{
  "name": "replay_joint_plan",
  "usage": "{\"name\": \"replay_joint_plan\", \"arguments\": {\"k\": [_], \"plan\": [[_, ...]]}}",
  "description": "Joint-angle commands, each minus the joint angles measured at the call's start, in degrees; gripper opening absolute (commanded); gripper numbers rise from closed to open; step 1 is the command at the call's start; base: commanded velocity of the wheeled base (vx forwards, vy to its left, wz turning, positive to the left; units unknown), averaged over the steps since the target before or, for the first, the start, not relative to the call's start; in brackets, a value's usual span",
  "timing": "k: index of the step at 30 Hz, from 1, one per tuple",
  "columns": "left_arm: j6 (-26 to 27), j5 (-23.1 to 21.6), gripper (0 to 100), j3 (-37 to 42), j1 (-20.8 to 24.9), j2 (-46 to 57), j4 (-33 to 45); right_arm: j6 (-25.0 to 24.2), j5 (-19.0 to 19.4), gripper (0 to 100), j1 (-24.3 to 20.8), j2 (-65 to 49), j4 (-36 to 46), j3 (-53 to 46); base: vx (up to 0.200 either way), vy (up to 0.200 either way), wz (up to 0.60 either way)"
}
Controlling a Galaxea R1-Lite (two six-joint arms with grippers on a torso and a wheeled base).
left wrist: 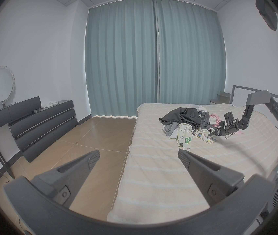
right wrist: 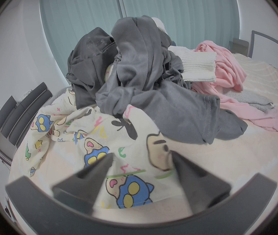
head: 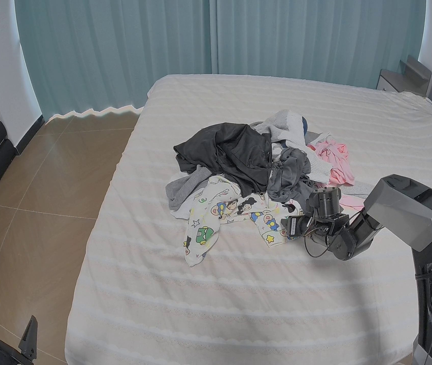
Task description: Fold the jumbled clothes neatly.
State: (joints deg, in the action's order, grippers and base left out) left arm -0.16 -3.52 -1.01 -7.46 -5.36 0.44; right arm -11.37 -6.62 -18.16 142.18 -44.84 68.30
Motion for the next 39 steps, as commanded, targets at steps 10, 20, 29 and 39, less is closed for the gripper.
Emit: {"name": "replay_joint_plan", "arguments": {"k": [10, 20, 29, 39], "plan": [[-0.02, 0.01, 100, 1.01, -0.01, -0.09, 0.0, -0.23, -1.2, 0, -0.91, -0.85, -0.16, -1.16, 0.0, 0.0, 0.0], [0.07, 0.01, 100, 1.01, -0.01, -0.09, 0.0, -3.3, 1.52, 0, -4.69, -14.39, -5.61, -22.16, 0.0, 0.0, 0.0], [-0.02, 0.01, 100, 1.01, -0.01, -0.09, 0.0, -3.3, 1.43, 0, -9.52, -23.44, -23.45, -44.49, 0.0, 0.0, 0.0], [-0.02, 0.01, 100, 1.01, -0.01, -0.09, 0.0, -3.39, 0.99, 0, -13.04, -31.17, -38.75, -60.13, 0.0, 0.0, 0.0]]}}
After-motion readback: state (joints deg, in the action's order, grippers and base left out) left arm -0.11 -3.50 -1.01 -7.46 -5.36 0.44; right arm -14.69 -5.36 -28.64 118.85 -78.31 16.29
